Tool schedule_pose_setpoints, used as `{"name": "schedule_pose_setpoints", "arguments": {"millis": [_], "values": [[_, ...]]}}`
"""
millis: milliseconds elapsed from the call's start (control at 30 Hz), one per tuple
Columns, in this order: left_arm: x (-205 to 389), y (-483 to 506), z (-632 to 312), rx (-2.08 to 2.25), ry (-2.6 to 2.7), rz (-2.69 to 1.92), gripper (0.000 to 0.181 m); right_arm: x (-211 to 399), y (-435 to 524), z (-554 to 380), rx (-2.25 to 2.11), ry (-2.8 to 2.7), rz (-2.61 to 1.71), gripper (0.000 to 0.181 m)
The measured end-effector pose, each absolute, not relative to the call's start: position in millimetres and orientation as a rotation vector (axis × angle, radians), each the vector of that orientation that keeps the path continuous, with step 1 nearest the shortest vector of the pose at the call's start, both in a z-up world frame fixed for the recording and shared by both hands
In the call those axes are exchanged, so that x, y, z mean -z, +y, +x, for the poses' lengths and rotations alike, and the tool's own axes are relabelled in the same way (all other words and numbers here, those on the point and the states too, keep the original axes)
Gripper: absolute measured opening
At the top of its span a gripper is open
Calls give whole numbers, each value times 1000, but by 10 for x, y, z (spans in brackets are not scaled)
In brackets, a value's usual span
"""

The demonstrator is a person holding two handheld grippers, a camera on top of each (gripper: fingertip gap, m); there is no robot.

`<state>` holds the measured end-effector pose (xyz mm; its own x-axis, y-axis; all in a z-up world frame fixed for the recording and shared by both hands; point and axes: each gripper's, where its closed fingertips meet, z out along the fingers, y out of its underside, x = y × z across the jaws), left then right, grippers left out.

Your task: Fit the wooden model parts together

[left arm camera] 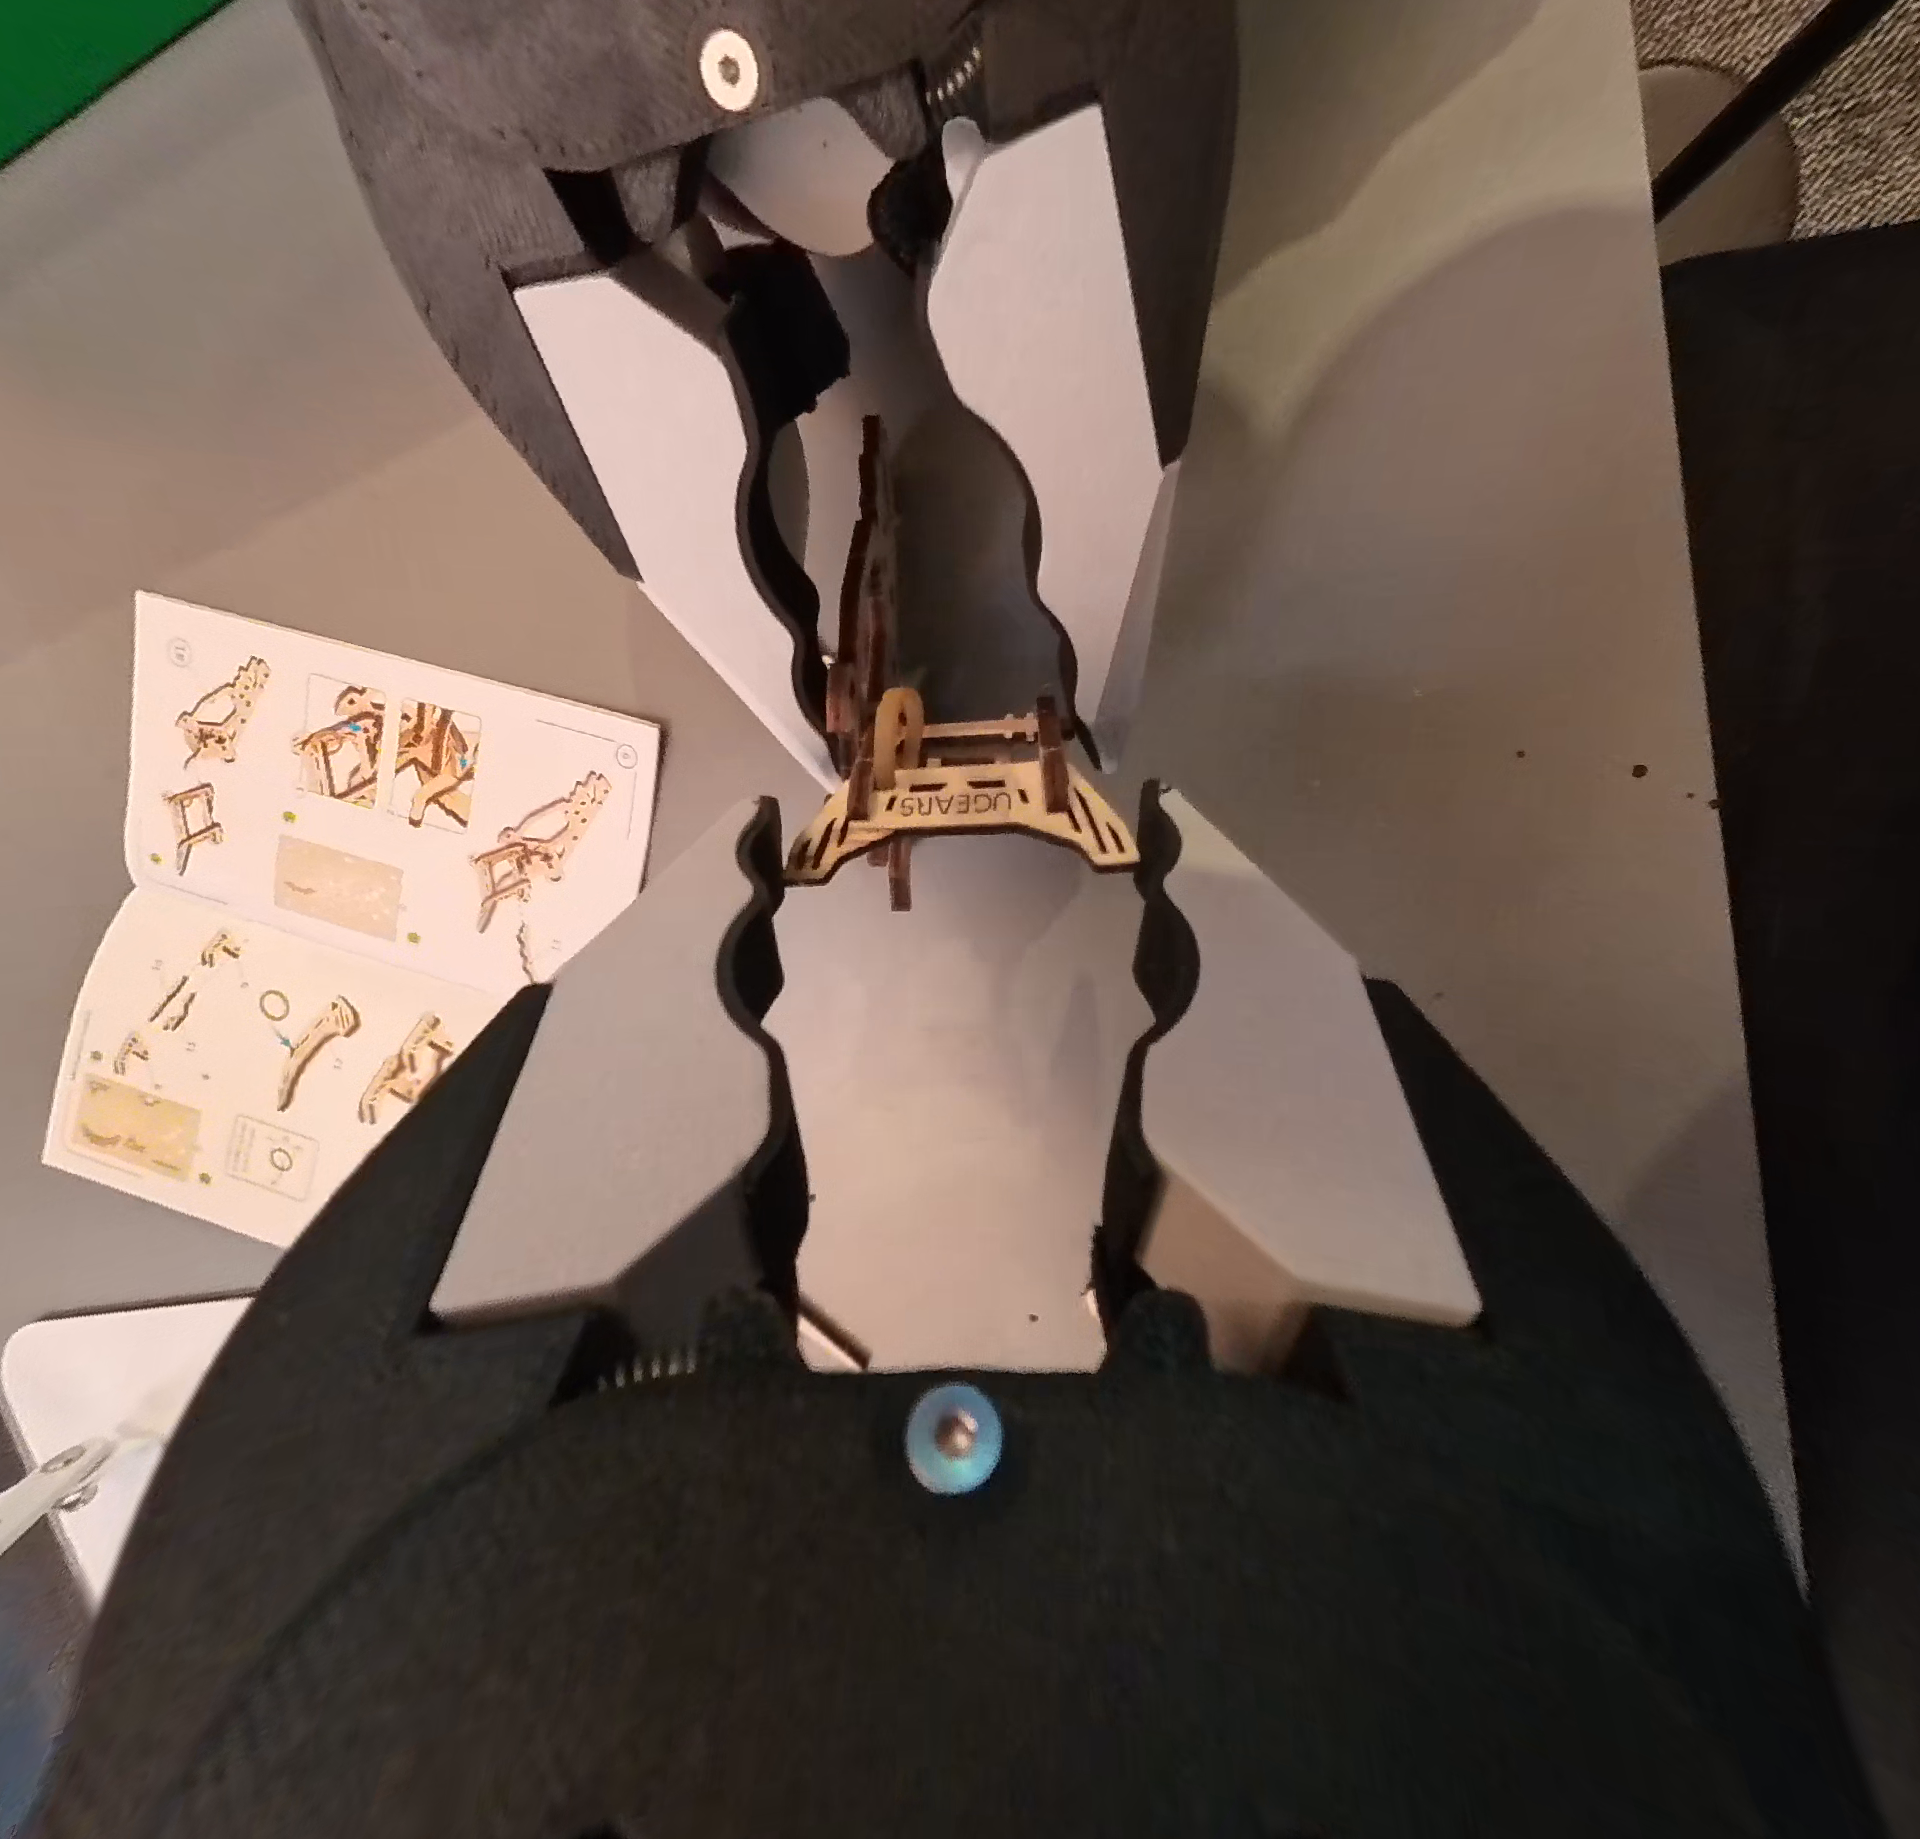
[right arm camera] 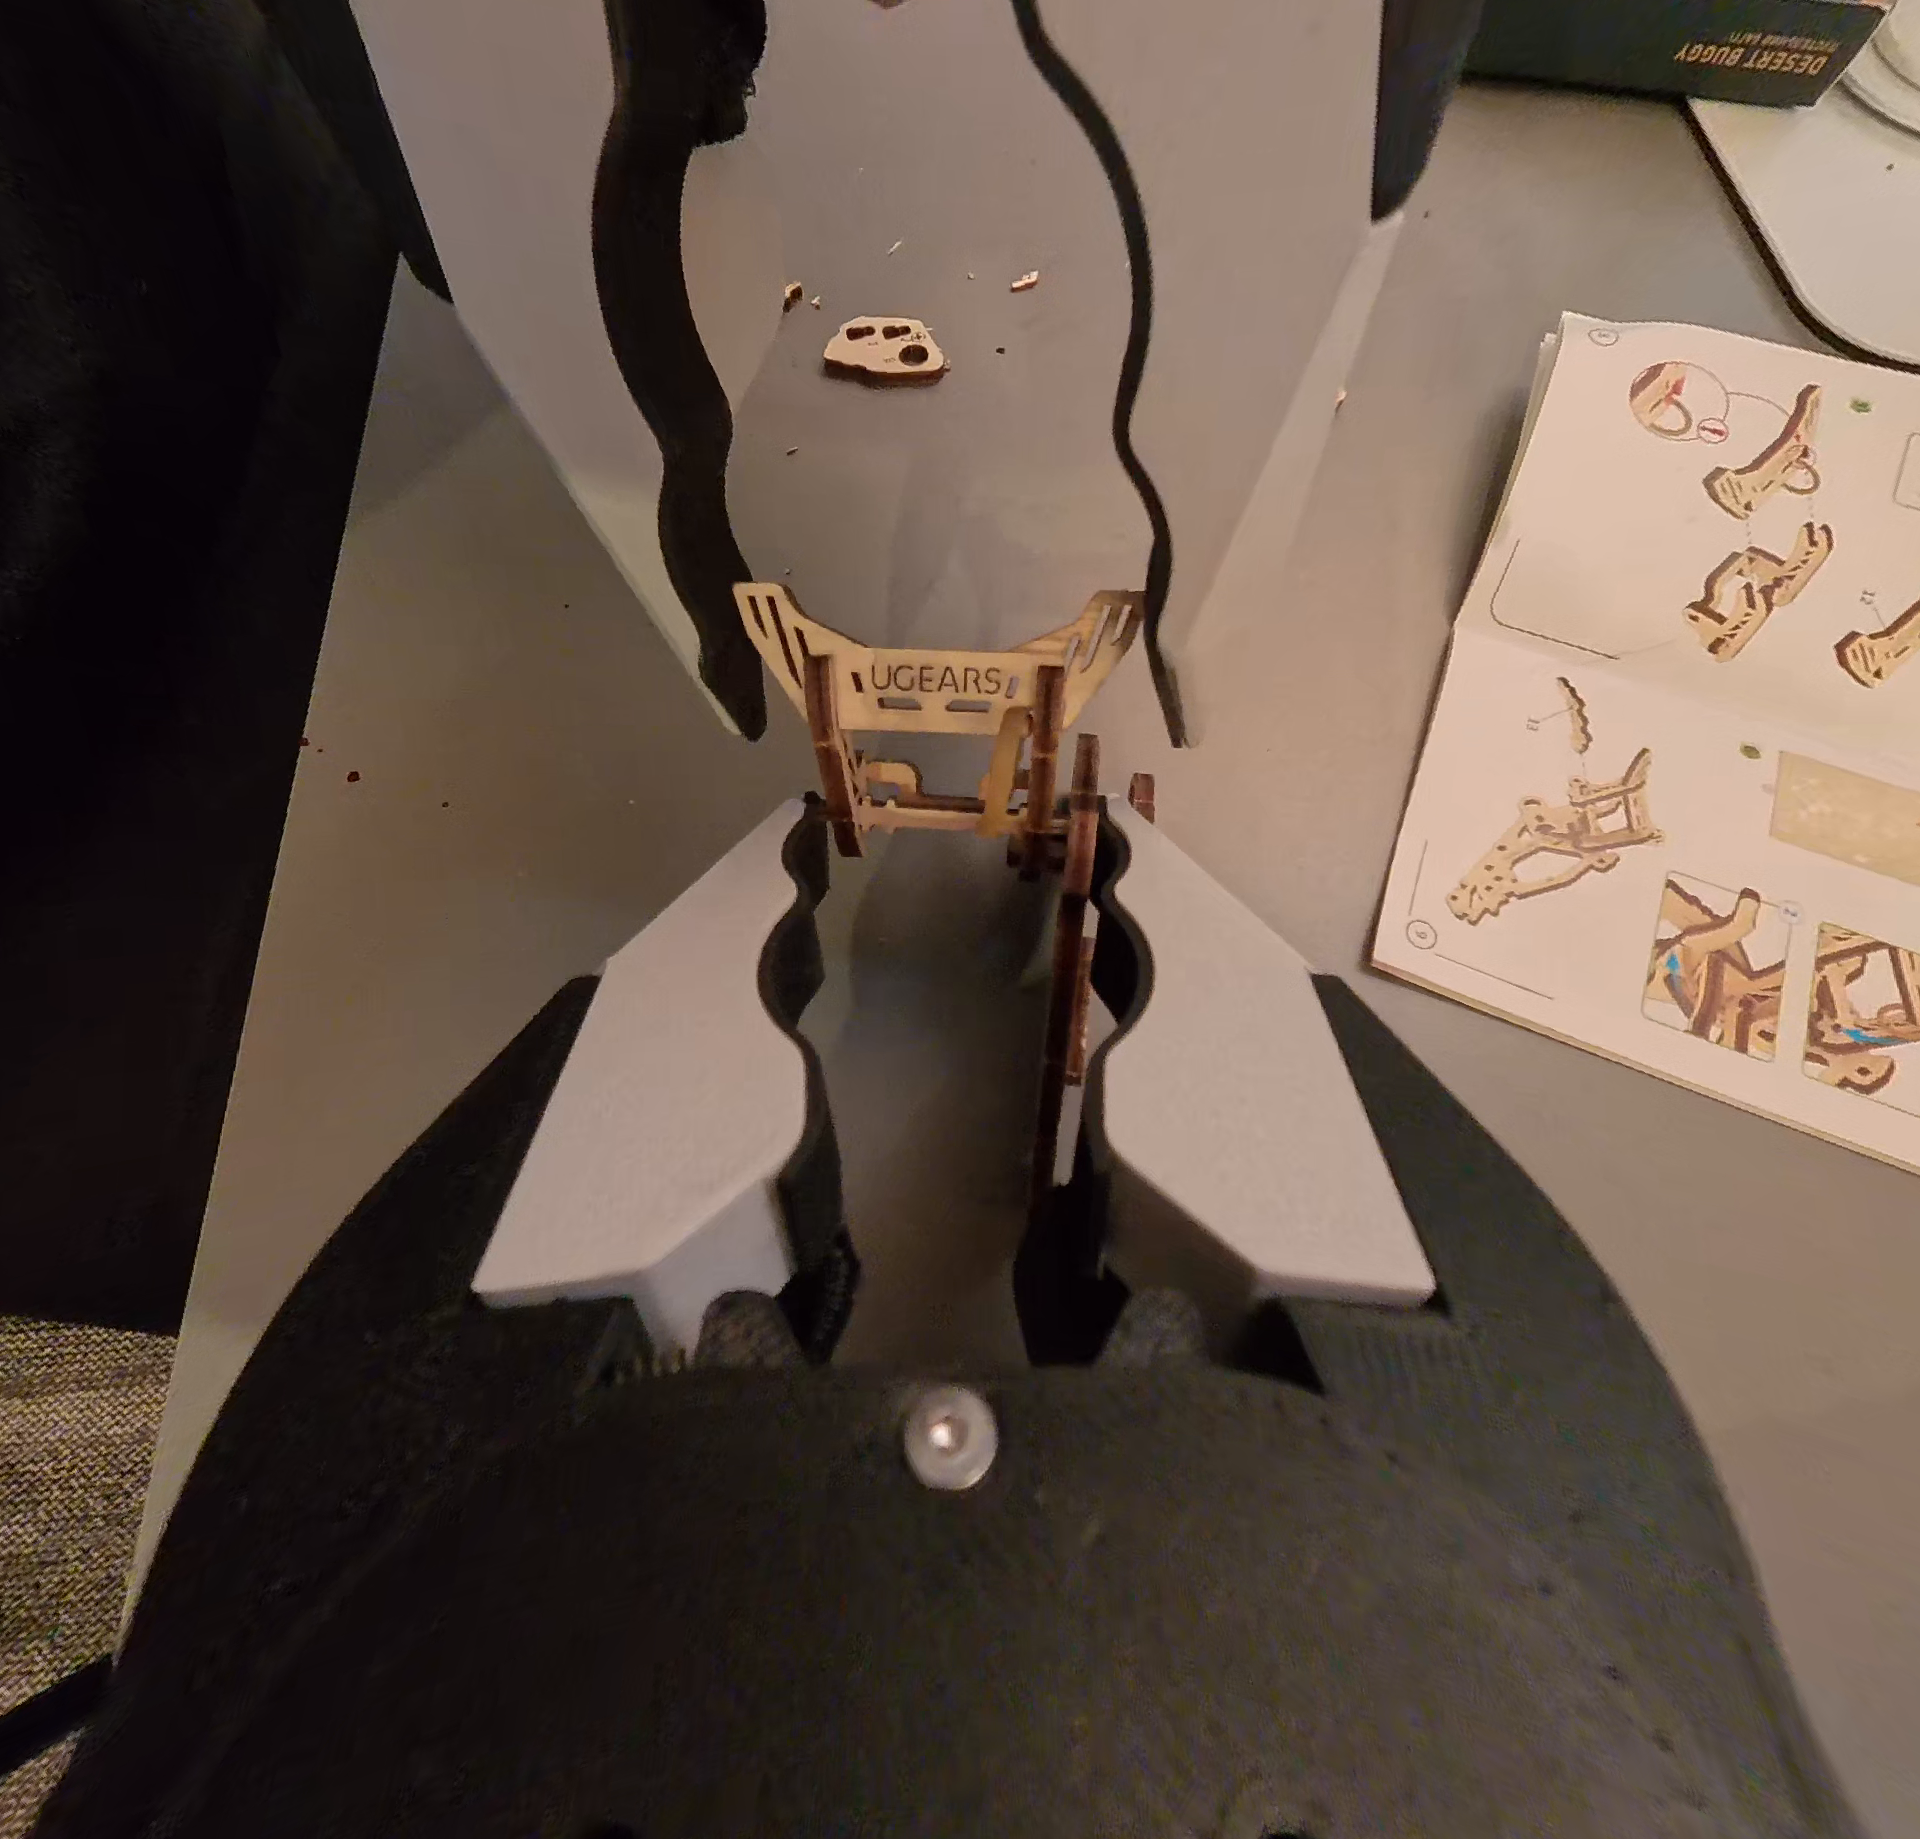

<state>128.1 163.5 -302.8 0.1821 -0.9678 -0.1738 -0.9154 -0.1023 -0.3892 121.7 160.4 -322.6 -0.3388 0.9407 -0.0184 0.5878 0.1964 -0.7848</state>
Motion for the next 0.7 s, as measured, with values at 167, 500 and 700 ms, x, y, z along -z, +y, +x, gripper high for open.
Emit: {"name": "schedule_pose_setpoints", "arguments": {"millis": [167,500,700], "values": [[3031,1637,1278,150,1800,-2063,66,3226,1609,1220,-983,-2003,-1423,47],[3020,1647,1288,113,1819,-2047,66,3225,1619,1227,-962,-2008,-1430,47],[3030,1645,1285,92,1840,-2045,66,3234,1622,1233,-949,-2018,-1435,47]]}}
